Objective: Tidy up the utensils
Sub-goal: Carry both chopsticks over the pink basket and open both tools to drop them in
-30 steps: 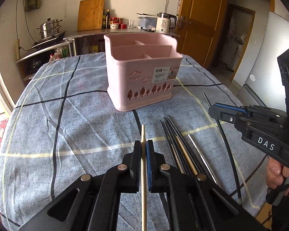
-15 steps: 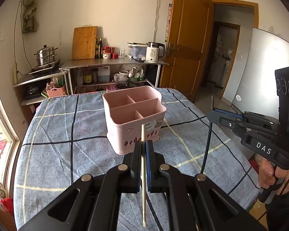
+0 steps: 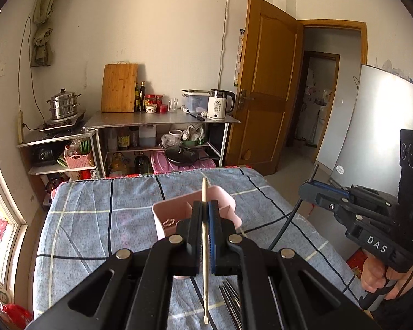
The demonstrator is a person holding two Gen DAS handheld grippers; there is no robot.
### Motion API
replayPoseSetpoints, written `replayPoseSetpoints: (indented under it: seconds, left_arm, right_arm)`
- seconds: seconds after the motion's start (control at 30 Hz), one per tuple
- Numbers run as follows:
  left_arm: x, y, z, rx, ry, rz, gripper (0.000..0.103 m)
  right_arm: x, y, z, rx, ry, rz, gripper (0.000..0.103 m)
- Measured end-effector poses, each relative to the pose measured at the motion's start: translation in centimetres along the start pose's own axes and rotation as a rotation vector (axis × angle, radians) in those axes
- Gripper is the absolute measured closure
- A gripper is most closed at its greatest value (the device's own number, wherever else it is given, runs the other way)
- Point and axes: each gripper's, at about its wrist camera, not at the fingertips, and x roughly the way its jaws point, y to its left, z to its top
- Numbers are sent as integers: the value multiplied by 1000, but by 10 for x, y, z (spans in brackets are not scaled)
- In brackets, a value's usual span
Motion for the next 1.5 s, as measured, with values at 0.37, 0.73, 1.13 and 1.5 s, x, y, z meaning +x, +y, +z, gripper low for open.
replayPoseSetpoints:
  seconds: [0.37,0.73,1.13,1.5]
  left_arm:
    - [46,25,52,-44,-61,34,98]
    - [82,44,41,-74,-57,36,98]
    - [97,49,2,-93,18,26,98]
    - [67,48,-8,-95,-29,54,76]
  right_arm:
    - [23,-3,47,16,-81,21,98]
    - [66,2,43,23,-42,48,98]
    - [107,-7,-1,61,128,50,98]
    - [70,-20,-4,97,60,48,77]
